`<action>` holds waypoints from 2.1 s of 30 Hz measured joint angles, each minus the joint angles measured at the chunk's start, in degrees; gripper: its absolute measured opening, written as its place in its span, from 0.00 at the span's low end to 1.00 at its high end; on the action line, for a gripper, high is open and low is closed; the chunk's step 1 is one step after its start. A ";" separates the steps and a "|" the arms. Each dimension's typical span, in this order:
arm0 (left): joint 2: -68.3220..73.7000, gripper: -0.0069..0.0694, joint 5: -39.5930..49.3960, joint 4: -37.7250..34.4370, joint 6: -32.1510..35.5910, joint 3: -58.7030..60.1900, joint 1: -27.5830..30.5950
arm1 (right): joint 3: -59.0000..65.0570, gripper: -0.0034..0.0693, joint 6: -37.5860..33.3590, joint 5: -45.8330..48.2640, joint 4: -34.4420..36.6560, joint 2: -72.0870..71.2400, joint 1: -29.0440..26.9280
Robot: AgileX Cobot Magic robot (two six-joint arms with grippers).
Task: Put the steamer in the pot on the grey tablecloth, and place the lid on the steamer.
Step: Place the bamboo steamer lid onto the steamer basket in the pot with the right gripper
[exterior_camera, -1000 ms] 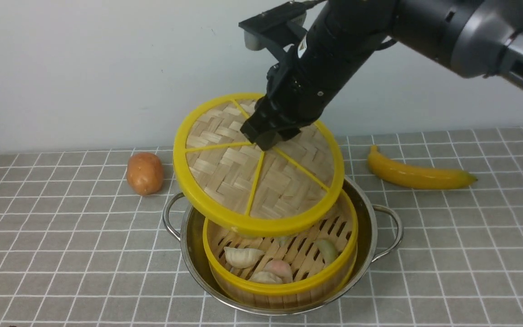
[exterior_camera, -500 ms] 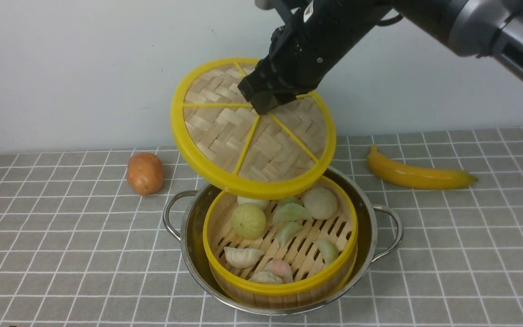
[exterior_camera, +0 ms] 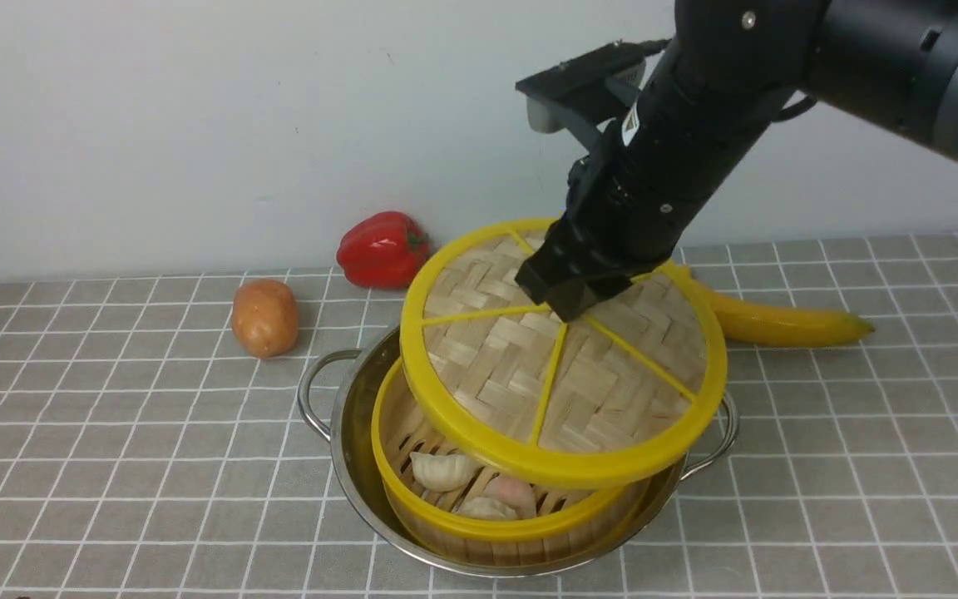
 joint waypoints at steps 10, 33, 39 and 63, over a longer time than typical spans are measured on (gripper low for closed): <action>0.00 0.41 0.00 0.00 0.00 0.00 0.00 | -5.29 0.25 -6.50 -0.29 -3.02 5.37 2.22; 0.00 0.41 0.00 0.00 0.00 0.00 0.00 | -7.54 0.25 -16.80 -0.72 0.54 12.07 3.54; 0.00 0.41 0.00 0.00 -0.05 0.00 0.00 | -7.54 0.25 -17.76 -0.72 -0.60 12.07 3.60; 0.00 0.41 0.00 0.00 -0.05 0.00 0.00 | -7.79 0.25 -23.99 -0.31 -2.95 14.09 4.43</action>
